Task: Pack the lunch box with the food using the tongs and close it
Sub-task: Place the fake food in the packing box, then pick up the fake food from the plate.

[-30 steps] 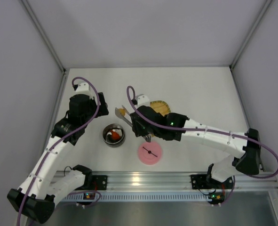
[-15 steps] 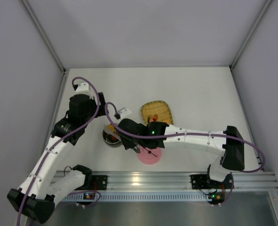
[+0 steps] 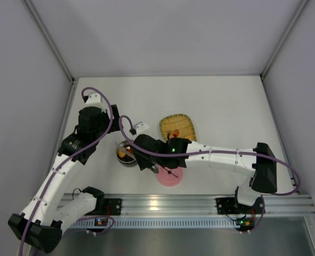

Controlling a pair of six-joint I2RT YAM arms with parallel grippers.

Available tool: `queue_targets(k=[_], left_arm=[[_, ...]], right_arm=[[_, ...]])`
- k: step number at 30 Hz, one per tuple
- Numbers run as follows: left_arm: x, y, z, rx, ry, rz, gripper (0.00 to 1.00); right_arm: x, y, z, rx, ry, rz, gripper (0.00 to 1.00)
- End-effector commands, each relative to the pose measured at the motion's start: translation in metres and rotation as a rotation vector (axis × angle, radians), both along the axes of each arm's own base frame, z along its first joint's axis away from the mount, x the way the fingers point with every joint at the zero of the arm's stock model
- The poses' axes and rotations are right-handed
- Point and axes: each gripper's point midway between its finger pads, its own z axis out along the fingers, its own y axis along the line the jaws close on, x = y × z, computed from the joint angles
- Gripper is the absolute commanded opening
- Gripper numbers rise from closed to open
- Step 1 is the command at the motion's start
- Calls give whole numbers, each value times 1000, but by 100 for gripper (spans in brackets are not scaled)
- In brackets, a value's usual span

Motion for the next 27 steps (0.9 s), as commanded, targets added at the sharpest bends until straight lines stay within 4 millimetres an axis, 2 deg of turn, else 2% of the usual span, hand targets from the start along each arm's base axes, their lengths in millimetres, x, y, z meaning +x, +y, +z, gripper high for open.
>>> queue_targets(k=[1,5,8,11,12,14,15,17,18,20,21,23,24,27], left_arm=[[2,2,3,-4,-12,13,99],[2,3,2,-1,-11,17,99],[3,3,3,-4,-12,15,98],[2,2,2,-2,-11,13,98],[2,3,2,-2,-11,14,99],[2,3,2,-4,-12,15,98],[2,2,3,-4,-13,11,98],[2,2,3,-4,-13,13,99],[2,1,3,-6,-13,9,99],[2,1,4,-7,-16,9,99],[2,1,4,-7,-16,7,98],[2,1,4,-9,-15,8,98],[3,1,4,-10,-16,7,99],[3,1,3,-8,-14,7,99]], right_arm=[[-6,21,29,99,-21,18,44],[-1,13,33,88,-45,-5,45],[8,-3,39,68,-73,-47,46],[21,-28,43,63,-90,-108,46],[28,-44,44,67,-90,-144,46],[36,-64,41,61,-90,-187,46],[44,-84,37,52,-89,-228,46],[51,-105,33,41,-91,-282,46],[58,-127,26,17,-94,-335,46],[62,-146,19,-12,-98,-382,46],[67,-163,10,-41,-100,-424,46],[72,-177,-1,-64,-89,-462,46],[74,-185,-13,-85,-70,-476,46],[81,-188,-26,-86,-53,-492,45]])
